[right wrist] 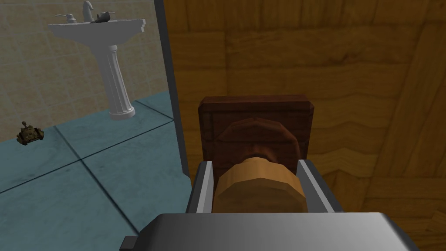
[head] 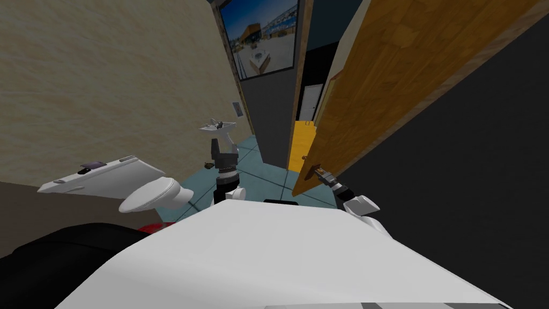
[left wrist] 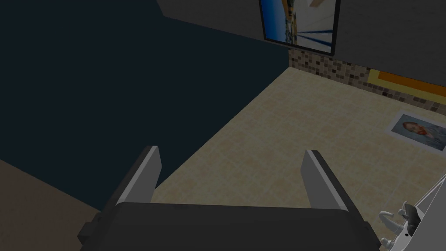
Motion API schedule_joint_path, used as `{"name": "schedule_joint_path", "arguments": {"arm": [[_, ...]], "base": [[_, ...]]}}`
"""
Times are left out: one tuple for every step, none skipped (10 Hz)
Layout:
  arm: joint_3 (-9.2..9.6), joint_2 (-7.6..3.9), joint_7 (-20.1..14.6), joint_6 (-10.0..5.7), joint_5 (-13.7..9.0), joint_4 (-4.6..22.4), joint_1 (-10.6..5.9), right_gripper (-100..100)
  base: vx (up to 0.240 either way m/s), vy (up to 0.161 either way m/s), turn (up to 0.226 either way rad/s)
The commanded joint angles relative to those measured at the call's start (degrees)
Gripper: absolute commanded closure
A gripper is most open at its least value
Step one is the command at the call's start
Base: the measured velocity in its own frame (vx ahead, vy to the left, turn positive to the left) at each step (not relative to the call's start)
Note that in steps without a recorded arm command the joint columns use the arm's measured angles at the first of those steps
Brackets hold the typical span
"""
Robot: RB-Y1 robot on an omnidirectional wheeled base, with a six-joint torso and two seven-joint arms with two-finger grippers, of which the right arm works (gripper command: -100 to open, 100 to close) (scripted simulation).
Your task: Pull the door open
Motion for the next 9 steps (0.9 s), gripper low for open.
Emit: {"name": "schedule_joint_path", "arguments": {"arm": [[0.29, -0.61, 0.1, 1.23, -0.32, 0.7, 0.09, 100], [0.45, -1.03, 0.15, 1.92, -0.56, 1.12, 0.02, 100], [0.61, -1.43, 0.19, 2.6, -0.8, 1.54, -0.06, 100], [0.69, -1.63, 0.21, 2.92, -0.91, 1.73, -0.09, 100], [0.83, -1.99, 0.25, 3.52, -1.12, 2.1, -0.16, 100], [0.95, -2.29, 0.29, 4.04, -1.3, 2.42, -0.21, 100], [1.07, -2.6, 0.32, 4.55, -1.48, 2.73, -0.27, 100], [1.03, -2.42, 0.31, 4.14, -1.35, 2.6, -0.31, 100], [1.01, -2.61, 0.52, 5.91, -1.32, 3.32, -0.14, 100]], "base": [[-0.196, -0.173, 0.137], [-0.171, -0.119, 0.147], [-0.188, -0.145, 0.135], [-0.203, -0.159, 0.099], [-0.175, -0.133, 0.11], [-0.17, -0.162, 0.12], [-0.176, -0.161, 0.117], [-0.076, -0.066, 0.032], [-0.002, 0.017, 0.003]]}}
